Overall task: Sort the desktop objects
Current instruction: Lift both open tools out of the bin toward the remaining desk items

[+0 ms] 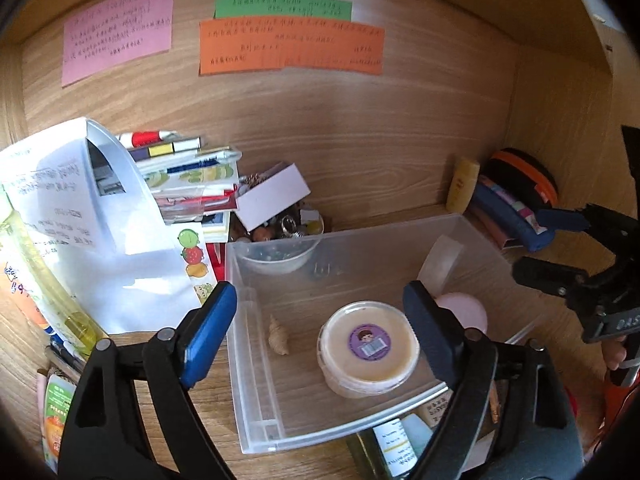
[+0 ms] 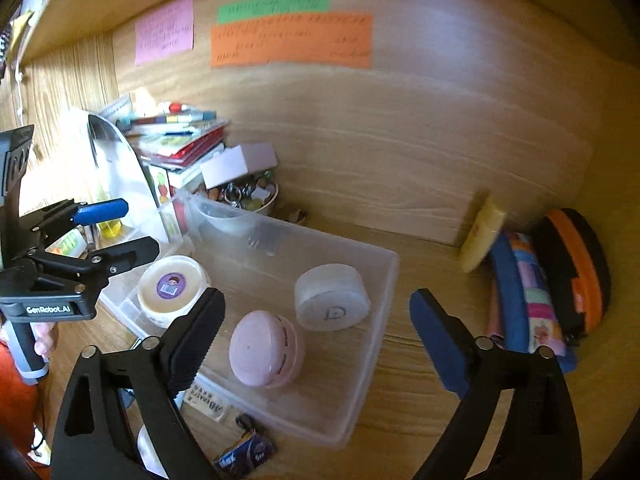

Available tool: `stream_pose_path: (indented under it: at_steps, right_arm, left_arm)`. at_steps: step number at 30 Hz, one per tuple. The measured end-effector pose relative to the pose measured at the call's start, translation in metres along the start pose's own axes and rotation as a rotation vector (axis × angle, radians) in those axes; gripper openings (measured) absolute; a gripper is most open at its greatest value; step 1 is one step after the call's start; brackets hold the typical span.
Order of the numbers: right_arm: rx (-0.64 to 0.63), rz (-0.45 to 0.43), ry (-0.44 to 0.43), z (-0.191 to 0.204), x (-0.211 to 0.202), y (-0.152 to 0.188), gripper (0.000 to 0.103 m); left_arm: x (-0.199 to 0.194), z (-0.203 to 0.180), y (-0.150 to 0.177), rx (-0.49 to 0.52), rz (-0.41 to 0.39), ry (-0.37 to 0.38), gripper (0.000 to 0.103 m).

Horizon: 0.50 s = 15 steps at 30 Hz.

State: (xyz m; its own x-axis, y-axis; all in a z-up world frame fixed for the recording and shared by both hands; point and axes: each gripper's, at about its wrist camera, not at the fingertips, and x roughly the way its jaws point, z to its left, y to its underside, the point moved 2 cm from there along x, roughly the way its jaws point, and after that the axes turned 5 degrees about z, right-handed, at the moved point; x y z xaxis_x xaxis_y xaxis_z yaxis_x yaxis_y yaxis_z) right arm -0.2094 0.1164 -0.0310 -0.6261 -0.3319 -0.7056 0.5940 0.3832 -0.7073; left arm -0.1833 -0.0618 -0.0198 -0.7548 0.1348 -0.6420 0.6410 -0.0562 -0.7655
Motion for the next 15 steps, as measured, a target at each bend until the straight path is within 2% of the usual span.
stream_pose_path:
  at_steps: [8, 15]
  right_arm:
    - [-0.007, -0.055, 0.065, 0.000, -0.043, 0.022, 0.095]
    - [0.001, -0.069, 0.087, 0.005, -0.065, 0.053, 0.095]
  left_arm:
    - [-0.037, -0.012, 0.006, -0.026, -0.076, 0.004, 0.097]
    - [-0.068, -0.024, 0.029, -0.026, -0.078, -0.024, 0.102]
